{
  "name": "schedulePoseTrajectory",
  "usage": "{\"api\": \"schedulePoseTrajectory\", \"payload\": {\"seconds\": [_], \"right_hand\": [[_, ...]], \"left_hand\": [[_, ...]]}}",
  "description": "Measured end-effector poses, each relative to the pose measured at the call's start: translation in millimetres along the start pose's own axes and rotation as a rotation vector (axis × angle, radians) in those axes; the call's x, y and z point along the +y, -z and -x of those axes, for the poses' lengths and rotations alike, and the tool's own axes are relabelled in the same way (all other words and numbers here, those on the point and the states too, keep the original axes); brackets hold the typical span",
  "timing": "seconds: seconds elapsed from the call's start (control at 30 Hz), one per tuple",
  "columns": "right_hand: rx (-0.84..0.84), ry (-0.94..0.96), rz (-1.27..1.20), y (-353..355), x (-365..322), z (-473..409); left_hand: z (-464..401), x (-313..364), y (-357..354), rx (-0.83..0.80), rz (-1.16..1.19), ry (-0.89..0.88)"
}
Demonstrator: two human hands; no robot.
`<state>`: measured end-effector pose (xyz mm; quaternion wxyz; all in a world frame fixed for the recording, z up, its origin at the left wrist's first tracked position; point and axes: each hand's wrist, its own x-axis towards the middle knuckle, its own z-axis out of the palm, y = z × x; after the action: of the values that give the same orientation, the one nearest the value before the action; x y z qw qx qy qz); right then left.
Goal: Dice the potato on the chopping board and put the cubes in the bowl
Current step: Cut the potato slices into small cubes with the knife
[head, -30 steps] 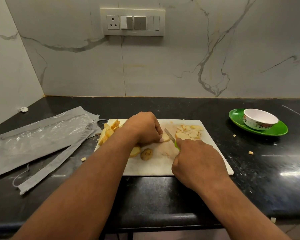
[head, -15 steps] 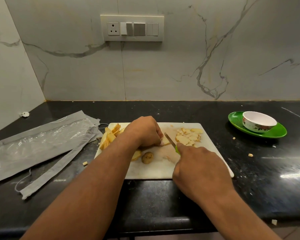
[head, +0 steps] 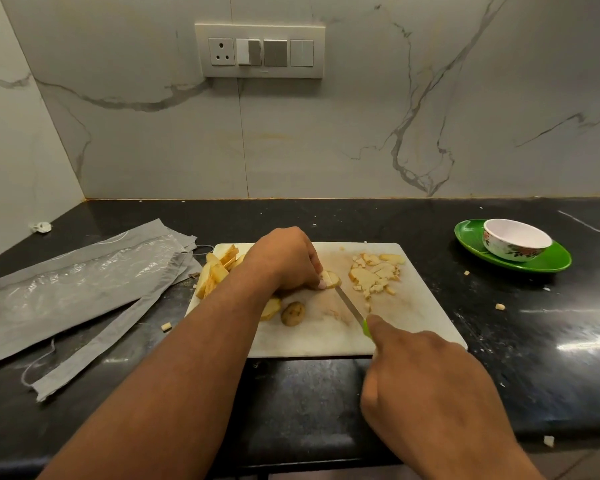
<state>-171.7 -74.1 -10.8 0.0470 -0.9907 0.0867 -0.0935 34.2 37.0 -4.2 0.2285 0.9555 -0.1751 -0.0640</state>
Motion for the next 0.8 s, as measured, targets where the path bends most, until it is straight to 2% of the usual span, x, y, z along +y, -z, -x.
{"api": "schedulePoseTrajectory", "payload": {"seconds": [0.1,0.2,0.4,0.57,0.73,0.8], "right_hand": [[0.077,-0.009,-0.006,-4,-4,-20],[0.082,0.002,-0.012,-15,-11,-42],[0.023,0.006,0.016,-25,-8,-27],[-0.091,-0.006,0.004,-8,-4,0],[0.055,-0.003,0.032,-3,-10,-21],[0.049,0.000,0.023,-11,-15,-38]], "left_hand": [[2,0,1,-0.001,-0.009,0.012],[2,0,0,-0.010,0.007,0.024],[2,0,1,-0.025,0.028,0.024],[1,-1,2,-0.026,-0.011,0.005],[4,-1,5,-0.004,-0.072,-0.033],[4,-3,6,-0.001,-0.059,-0.035]]}}
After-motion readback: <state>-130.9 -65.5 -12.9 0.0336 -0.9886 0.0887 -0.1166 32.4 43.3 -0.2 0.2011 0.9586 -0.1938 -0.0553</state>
